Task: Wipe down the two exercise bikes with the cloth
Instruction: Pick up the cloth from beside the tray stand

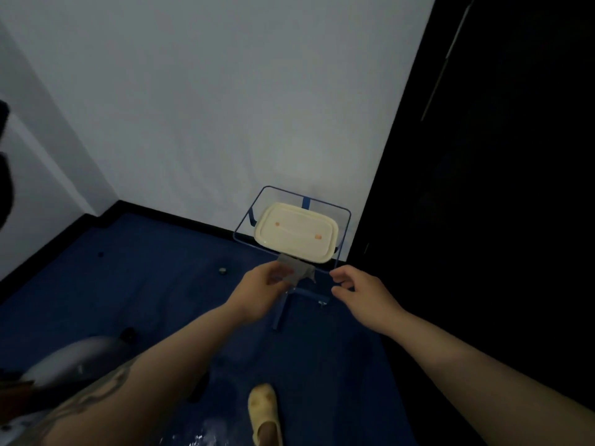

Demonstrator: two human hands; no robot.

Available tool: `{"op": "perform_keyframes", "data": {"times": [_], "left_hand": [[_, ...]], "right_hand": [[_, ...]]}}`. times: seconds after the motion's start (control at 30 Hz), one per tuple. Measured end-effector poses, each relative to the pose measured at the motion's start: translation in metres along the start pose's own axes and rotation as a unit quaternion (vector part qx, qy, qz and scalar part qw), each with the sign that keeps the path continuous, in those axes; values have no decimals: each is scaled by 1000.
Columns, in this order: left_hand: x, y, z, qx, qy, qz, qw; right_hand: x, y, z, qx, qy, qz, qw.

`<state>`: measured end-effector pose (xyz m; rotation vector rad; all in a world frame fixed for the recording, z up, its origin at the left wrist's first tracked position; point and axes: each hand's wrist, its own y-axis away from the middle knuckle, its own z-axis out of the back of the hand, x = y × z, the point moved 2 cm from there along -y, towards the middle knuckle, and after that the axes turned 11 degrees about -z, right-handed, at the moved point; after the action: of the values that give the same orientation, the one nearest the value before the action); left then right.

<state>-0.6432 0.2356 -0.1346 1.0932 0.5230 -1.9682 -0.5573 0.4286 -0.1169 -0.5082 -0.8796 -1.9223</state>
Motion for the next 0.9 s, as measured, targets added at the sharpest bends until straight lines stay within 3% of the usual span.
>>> {"op": "perform_keyframes", "data": {"times": [0.2,0.47,0.73,0.9], "left_hand": [[66,-83,20,33,15,18,999],[134,-163,-5,59,20,60,996],[211,-206,-48,76,0,85,993],[245,-222,-63,45,21,101,994]], "right_hand": [[13,-92,-27,12,-60,-60,996],[-11,-182,-64,-2,-96,-109,989],[-55,-256,-118,22,-126,-143,981],[-78,-293,-143,6,-115,-145,983]]}}
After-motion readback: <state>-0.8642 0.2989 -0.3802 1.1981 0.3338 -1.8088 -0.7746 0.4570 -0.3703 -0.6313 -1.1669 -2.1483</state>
